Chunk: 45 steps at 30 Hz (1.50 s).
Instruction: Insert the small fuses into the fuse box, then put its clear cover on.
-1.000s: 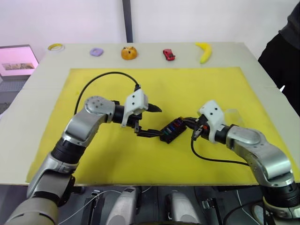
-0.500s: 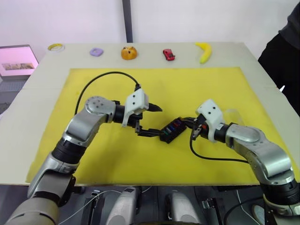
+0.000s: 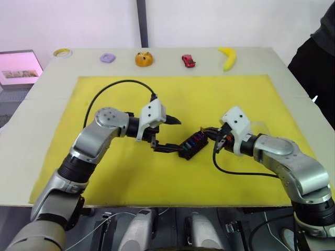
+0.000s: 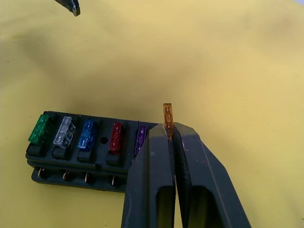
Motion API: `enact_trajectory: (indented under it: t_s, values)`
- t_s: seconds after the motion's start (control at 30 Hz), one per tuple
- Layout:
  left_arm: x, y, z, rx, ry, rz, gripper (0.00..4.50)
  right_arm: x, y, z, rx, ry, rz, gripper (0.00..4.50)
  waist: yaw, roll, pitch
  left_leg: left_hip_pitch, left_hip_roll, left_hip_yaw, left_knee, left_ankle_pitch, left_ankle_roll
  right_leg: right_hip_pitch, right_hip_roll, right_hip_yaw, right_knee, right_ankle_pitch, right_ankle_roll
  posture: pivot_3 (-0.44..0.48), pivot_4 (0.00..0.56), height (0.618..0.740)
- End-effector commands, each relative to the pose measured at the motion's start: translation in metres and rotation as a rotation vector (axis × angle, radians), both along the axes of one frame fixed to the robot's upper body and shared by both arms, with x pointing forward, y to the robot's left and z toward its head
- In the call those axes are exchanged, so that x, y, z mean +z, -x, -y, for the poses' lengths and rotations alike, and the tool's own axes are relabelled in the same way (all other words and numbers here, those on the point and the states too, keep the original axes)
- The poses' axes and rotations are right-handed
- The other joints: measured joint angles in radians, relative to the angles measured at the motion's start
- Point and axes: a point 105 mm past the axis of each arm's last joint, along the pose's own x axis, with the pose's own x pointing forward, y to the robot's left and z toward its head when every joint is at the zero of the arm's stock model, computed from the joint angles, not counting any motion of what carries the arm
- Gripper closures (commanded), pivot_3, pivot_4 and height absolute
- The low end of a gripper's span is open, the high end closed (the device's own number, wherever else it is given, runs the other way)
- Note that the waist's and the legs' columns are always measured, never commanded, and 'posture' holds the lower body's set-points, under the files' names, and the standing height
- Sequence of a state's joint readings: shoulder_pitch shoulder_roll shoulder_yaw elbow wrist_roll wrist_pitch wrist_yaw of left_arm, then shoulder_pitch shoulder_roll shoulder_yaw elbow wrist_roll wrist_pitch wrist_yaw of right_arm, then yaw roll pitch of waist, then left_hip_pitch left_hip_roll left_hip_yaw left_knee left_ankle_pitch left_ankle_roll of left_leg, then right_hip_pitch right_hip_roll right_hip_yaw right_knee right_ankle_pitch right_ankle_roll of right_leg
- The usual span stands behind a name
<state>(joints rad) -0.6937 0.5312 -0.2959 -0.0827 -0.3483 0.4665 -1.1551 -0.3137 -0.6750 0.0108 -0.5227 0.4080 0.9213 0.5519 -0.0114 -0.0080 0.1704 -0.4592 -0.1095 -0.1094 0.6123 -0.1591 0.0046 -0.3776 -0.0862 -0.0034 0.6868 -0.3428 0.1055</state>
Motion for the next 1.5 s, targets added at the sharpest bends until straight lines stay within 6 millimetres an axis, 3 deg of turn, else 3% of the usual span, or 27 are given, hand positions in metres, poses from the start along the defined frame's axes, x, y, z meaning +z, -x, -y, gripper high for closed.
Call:
enact_trajectory:
  t_s: [0.03,1.5]
  values:
    - [0.012,0.001,0.0,-0.011,0.021,0.047,0.04,0.005,0.001,0.001,0.002,0.003,0.032,4.5,0.0,0.0,0.0,0.0,0.0,0.0,0.0,0.0,0.0,0.0,0.0,0.0,0.0,0.0,0.0,0.0,0.15,0.735]
    - [0.012,0.002,0.0,-0.006,0.022,0.049,0.04,-0.01,-0.002,-0.001,-0.005,0.024,0.003,4.5,-0.002,0.0,0.0,0.0,0.0,0.0,0.0,0.0,0.0,0.0,0.0,0.0,0.0,0.0,0.0,0.0,0.15,0.735]
